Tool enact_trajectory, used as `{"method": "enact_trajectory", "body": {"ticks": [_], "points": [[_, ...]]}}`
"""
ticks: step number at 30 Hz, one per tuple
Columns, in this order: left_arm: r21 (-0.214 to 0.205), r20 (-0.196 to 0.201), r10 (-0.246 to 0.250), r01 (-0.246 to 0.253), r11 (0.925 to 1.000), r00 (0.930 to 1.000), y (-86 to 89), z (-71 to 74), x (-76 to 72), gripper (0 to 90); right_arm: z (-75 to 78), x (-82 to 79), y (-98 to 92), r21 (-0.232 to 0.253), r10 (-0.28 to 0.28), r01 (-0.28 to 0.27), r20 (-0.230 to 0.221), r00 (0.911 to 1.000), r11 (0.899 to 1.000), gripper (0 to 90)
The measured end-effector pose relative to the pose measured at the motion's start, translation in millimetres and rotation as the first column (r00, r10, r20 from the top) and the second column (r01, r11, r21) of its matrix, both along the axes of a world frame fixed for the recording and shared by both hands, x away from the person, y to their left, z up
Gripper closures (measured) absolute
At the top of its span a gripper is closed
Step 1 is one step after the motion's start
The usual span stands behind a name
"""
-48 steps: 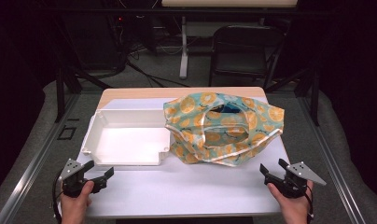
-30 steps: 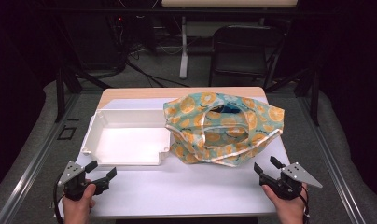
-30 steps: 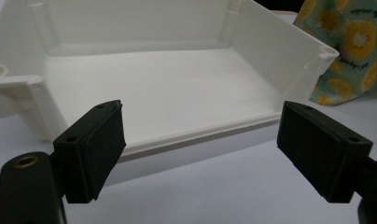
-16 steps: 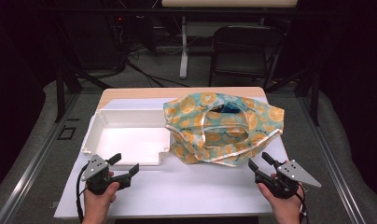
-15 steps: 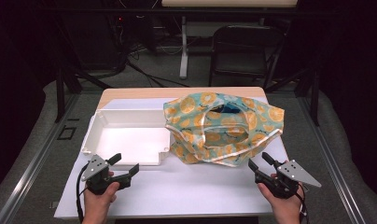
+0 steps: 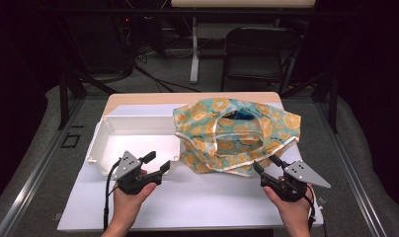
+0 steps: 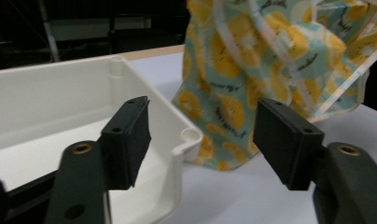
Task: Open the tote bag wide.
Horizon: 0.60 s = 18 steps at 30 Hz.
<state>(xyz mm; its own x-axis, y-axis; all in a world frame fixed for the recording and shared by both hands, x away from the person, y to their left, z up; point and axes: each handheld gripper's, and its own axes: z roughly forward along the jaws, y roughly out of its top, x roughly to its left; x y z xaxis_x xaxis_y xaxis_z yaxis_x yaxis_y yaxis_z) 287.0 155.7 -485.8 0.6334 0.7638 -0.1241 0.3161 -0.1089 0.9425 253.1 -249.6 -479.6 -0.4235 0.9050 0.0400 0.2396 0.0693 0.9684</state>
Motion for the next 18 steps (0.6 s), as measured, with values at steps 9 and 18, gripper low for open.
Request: {"method": "enact_trajectory", "body": {"ticks": [9,18], "points": [[0.001,-0.008,-0.060,0.060,0.9982,0.9981,-36.4,2.7,14.9,43.6,-0.6,11.1,10.2,-0.013,0.001,-0.001,-0.010,0.9999,1.000,46.2],[-0.003,-0.027,-0.048,0.048,0.9988,0.9985,-46.3,0.9,27.8,36.0,1.1,22.6,22.3,-0.038,-0.025,0.024,-0.017,0.9995,0.999,78.8]]}}
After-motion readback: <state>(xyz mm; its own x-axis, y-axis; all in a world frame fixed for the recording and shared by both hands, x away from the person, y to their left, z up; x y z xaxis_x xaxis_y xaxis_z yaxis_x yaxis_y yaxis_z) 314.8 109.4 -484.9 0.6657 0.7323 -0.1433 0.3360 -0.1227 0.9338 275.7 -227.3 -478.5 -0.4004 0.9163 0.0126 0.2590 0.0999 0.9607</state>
